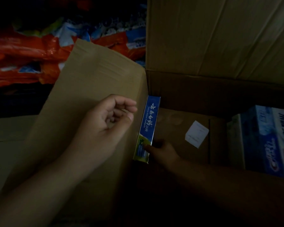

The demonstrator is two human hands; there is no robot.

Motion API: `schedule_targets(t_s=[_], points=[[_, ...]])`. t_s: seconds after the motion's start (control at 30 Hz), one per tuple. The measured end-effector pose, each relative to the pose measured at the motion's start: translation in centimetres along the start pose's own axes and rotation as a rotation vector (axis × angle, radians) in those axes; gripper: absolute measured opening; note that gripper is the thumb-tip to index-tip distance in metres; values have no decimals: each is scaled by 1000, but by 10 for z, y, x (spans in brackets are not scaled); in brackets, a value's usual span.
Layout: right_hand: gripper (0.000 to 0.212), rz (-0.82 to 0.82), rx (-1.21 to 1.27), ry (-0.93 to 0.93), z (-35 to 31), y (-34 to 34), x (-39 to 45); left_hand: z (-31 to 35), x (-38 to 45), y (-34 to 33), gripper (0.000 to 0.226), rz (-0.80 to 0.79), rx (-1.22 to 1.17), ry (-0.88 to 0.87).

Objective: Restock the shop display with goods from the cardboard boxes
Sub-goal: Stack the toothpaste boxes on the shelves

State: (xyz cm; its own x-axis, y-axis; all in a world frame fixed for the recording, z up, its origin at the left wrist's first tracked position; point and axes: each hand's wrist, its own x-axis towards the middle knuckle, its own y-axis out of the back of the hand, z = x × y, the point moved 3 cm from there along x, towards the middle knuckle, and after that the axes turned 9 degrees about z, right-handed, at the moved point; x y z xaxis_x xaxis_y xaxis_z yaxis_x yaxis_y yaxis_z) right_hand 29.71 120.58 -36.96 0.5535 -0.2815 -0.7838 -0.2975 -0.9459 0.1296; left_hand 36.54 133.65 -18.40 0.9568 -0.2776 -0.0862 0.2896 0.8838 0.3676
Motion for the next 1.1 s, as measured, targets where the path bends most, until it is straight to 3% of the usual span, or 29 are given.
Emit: schedule_targets(t_s=[0.17,0.3,0.33,0.47,0.6,0.73,0.83,0.9,1.0,1.1], points=[[28,-139,174,-122,-12,-1,-10,-3,1,1,23,55,-23,27],[78,-187,153,-94,-25,13,-34,-11,3,1,26,55,-4,71],[78,-206,142,-50,-31,20,-42,-15,5,1,27,45,10,87],[41,-327,173,199,-71,36,-80,-14,9,-1,22,33,-12,139],[40,-369,86,451,-108,25,-102,-5,6,-4,38,21,-229,266],[37,-312,-23,535,-105,15,-104,-13,3,1,44,123,-315,337],[22,-91,1,451,-84,22,-74,-19,2,6,32,203,-359,362],[29,38,-142,357,-64,26,-50,-21,2,8,31,207,-373,366],[52,61,-326,214,-39,22,-23,-25,0,8,29,207,-375,374],[51,-7,-296,80,-21,10,-7,-31,-1,6,19,218,-384,378]])
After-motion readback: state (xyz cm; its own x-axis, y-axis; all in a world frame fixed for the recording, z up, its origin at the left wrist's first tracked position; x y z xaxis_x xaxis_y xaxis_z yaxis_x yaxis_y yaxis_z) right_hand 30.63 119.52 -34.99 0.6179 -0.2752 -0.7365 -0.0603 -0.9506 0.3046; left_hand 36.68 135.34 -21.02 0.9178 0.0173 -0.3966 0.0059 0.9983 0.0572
